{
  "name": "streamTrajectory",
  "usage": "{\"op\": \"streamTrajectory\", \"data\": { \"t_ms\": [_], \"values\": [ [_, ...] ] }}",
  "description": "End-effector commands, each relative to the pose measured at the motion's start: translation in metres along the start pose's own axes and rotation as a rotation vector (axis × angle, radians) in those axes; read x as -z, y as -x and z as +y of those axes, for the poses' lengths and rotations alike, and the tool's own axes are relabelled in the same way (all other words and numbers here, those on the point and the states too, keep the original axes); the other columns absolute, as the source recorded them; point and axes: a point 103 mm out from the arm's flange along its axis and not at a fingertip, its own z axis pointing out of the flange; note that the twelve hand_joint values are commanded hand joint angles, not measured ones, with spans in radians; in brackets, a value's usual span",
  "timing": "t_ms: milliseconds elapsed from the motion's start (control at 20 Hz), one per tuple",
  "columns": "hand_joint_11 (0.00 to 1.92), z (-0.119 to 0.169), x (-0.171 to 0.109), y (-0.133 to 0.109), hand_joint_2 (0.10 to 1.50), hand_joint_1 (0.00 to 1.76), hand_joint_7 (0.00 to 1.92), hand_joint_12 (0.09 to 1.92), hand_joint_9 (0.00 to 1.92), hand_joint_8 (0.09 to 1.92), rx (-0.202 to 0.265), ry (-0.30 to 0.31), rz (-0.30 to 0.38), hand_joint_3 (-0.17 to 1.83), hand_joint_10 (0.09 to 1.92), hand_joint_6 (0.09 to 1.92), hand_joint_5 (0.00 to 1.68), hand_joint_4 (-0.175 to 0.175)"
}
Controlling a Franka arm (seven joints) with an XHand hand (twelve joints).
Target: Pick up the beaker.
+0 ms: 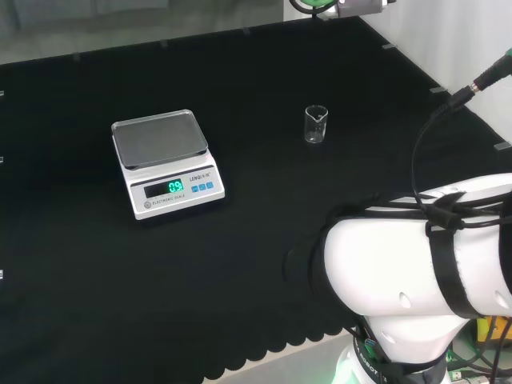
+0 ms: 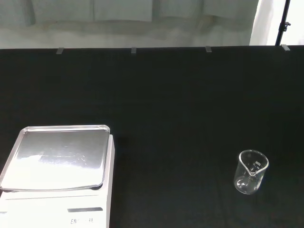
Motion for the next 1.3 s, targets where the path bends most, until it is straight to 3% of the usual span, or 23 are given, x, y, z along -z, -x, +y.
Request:
{"op": "streamTrajectory", "data": {
  "t_ms": [50,100,250,600,950,1100,1150,1300],
  "values": [
    [0.26,0.002,0.000,0.001,0.86,0.49,0.11,1.37,0.31,0.40,-0.003,0.005,-0.010,-0.10,0.09,0.21,0.09,-0.037],
    [0.16,0.004,0.002,-0.026,0.86,0.47,0.06,1.44,0.23,0.36,-0.004,0.007,-0.030,-0.09,0.09,0.13,0.06,-0.032],
    [0.07,0.007,0.003,-0.036,0.86,0.46,0.01,1.52,0.16,0.32,-0.002,0.005,-0.026,-0.09,0.09,0.09,0.04,-0.028],
    [0.06,0.047,-0.025,0.012,0.86,0.46,0.00,1.53,0.16,0.33,-0.001,-0.038,0.025,-0.09,0.09,0.09,0.04,-0.028],
    [0.06,0.091,-0.067,0.038,0.85,0.46,0.00,1.53,0.16,0.38,0.039,-0.078,0.086,-0.08,0.09,0.09,0.06,-0.035],
    [0.07,0.107,-0.084,0.051,0.84,0.46,0.00,1.53,0.17,0.42,0.032,-0.092,0.101,-0.08,0.09,0.09,0.08,-0.045],
    [0.07,0.113,-0.089,0.056,0.84,0.46,0.00,1.53,0.14,0.45,0.030,-0.099,0.111,-0.07,0.14,0.09,0.10,-0.049],
    [0.10,0.127,-0.102,0.066,0.82,0.46,0.00,1.52,0.02,0.55,0.018,-0.116,0.137,-0.05,0.53,0.09,0.15,-0.064]
  ]
}}
